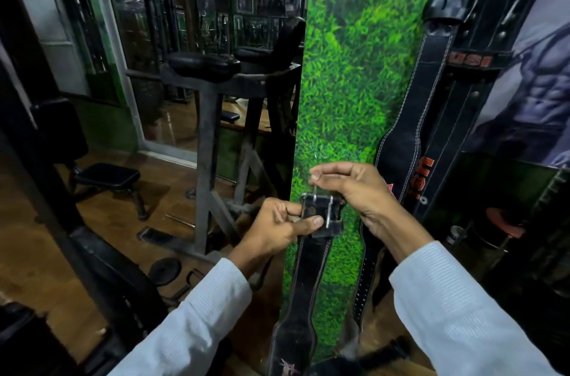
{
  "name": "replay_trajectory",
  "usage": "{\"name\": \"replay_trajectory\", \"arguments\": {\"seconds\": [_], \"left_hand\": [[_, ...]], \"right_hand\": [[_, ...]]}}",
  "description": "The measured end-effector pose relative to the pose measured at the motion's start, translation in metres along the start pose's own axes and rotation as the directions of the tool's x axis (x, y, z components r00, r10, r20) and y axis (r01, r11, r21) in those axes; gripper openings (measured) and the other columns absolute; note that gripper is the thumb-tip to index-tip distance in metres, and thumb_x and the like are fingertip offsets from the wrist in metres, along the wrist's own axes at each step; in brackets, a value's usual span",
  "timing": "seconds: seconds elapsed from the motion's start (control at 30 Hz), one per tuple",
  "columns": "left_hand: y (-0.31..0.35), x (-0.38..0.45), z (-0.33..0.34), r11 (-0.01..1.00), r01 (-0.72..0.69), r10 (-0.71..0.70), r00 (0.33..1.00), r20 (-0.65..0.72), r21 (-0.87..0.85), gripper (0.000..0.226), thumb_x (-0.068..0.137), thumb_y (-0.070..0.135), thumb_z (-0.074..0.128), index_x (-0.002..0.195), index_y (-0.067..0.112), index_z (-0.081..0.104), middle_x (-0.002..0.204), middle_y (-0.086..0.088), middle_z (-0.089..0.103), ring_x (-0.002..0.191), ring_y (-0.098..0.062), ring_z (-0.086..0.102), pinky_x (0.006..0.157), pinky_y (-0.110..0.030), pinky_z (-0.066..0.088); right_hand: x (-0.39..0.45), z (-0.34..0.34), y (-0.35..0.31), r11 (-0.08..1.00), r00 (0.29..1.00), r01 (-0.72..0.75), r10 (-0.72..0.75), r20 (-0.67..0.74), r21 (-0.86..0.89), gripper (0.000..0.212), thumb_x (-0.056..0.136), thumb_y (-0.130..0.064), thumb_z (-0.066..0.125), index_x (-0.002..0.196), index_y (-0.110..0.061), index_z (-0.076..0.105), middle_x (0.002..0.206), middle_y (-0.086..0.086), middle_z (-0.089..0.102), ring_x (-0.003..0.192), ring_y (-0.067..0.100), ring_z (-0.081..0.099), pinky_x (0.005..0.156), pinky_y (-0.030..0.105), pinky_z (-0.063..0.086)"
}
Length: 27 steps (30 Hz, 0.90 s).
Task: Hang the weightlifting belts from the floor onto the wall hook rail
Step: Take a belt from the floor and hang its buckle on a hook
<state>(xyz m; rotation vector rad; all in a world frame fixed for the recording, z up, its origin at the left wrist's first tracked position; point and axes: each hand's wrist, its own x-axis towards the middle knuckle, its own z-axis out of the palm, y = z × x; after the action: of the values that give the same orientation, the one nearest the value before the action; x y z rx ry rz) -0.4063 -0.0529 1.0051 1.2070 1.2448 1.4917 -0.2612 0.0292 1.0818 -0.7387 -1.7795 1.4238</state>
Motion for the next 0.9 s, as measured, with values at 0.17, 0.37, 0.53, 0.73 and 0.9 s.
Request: {"name": "replay_trajectory", "arguments": {"seconds": [0.17,0.37,0.53,0.73,0.9], "left_hand": [[0.003,0.010,-0.007,1.000,0.020,-0.020,1.000,0.000,0.012,0.017,0.079,0.023,0.085,0.079,0.007,0.080,0.075,-0.015,0.068,0.080,-0.029,0.060,0.075,-0.049,0.047],[0.005,0.028,0.000,0.997,-0.071,0.070,0.996,0.057,0.012,0.022,0.079,0.011,0.082,0.061,0.012,0.069,0.059,0.002,0.056,0.064,-0.012,0.051,0.054,-0.025,0.034],[0.005,0.041,0.016,0.995,-0.102,0.103,0.976,0.192,-0.017,0.019,0.090,-0.013,0.066,0.073,-0.014,0.073,0.048,0.020,0.060,0.044,0.012,0.050,0.047,-0.004,0.035],[0.005,0.052,0.019,0.991,-0.131,0.127,0.983,0.136,0.020,0.013,0.086,-0.004,0.077,0.099,-0.007,0.079,0.087,-0.011,0.080,0.069,-0.007,0.071,0.067,-0.018,0.056],[0.009,0.063,0.026,0.993,-0.112,0.107,0.984,0.146,0.028,0.015,0.086,-0.004,0.077,0.099,0.002,0.080,0.091,-0.009,0.081,0.076,-0.009,0.074,0.069,-0.018,0.056]], "right_hand": [[-0.011,-0.001,-0.002,0.926,0.935,0.334,-0.349,-0.060,-0.176,0.014,0.081,-0.002,0.084,0.095,-0.006,0.082,0.090,0.002,0.082,0.086,0.010,0.076,0.082,0.024,0.061],[-0.022,-0.013,-0.002,0.689,0.895,0.441,-0.390,0.219,-0.575,0.014,0.073,-0.028,0.093,0.085,-0.027,0.086,0.100,-0.017,0.078,0.110,0.009,0.062,0.098,0.026,0.045],[-0.022,-0.036,-0.015,0.972,0.962,0.202,-0.220,-0.162,-0.122,0.023,0.089,-0.029,0.076,0.088,-0.007,0.082,0.105,-0.001,0.081,0.109,0.014,0.073,0.101,0.033,0.053],[-0.003,-0.064,0.001,0.907,0.947,-0.322,0.308,-0.095,-0.272,0.047,0.099,-0.048,0.062,0.091,-0.006,0.081,0.096,0.008,0.082,0.098,0.018,0.074,0.092,0.038,0.057],[0.009,-0.074,-0.011,0.989,0.984,-0.145,0.148,-0.103,0.039,0.014,0.088,-0.003,0.075,0.101,-0.004,0.078,0.084,0.010,0.078,0.075,0.014,0.072,0.075,0.025,0.055]]}}
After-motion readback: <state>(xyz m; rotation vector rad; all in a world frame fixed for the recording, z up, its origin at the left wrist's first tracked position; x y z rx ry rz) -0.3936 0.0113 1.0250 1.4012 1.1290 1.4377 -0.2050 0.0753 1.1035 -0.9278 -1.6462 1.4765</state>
